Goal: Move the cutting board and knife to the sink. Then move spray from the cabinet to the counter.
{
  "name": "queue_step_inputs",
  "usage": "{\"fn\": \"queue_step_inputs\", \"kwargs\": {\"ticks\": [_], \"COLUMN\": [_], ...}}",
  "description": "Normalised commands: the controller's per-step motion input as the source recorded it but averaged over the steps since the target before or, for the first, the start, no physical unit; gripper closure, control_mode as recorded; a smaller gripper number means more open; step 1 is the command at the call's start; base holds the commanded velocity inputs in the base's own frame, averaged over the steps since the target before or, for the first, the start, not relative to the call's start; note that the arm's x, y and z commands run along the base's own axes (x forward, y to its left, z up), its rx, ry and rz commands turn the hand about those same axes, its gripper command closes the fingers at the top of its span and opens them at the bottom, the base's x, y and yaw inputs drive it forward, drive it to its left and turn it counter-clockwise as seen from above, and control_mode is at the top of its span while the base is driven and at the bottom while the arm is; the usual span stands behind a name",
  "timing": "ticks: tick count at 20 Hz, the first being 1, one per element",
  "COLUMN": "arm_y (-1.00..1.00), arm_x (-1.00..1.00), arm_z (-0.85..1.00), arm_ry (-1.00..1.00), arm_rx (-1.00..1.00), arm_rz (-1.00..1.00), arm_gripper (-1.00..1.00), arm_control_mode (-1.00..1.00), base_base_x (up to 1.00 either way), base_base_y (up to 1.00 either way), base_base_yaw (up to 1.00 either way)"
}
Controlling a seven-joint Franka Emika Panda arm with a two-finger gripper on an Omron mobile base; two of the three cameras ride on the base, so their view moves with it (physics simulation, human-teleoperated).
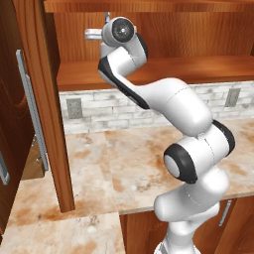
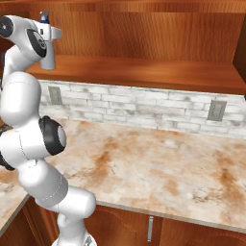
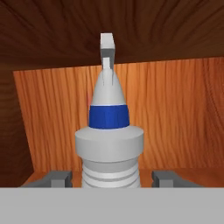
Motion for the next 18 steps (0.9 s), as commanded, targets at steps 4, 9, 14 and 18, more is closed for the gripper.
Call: {"fn": "queue_step_inputs", "kwargs": {"ticks": [4, 9, 14, 18], "arm_y": [0.0, 0.0, 0.0, 0.0], "arm_x": [-0.15, -0.17, -0.18, -0.22], "arm_z": [-0.03, -0.04, -0.02, 0.0], "arm_ry": [0.0, 0.01, 0.0, 0.0], "arm_rx": [0.0, 0.0, 0.0, 0.0], "arm_rz": [-0.01, -0.01, -0.01, -0.01], "arm_gripper": [1.0, 1.0, 1.0, 1.0], "arm_control_mode": [-1.0, -1.0, -1.0, -1.0], "base_base_x": [0.0, 0.0, 0.0, 0.0], "base_base_y": [0.0, 0.0, 0.0, 0.0], "base_base_yaw": [0.0, 0.0, 0.0, 0.0]}}
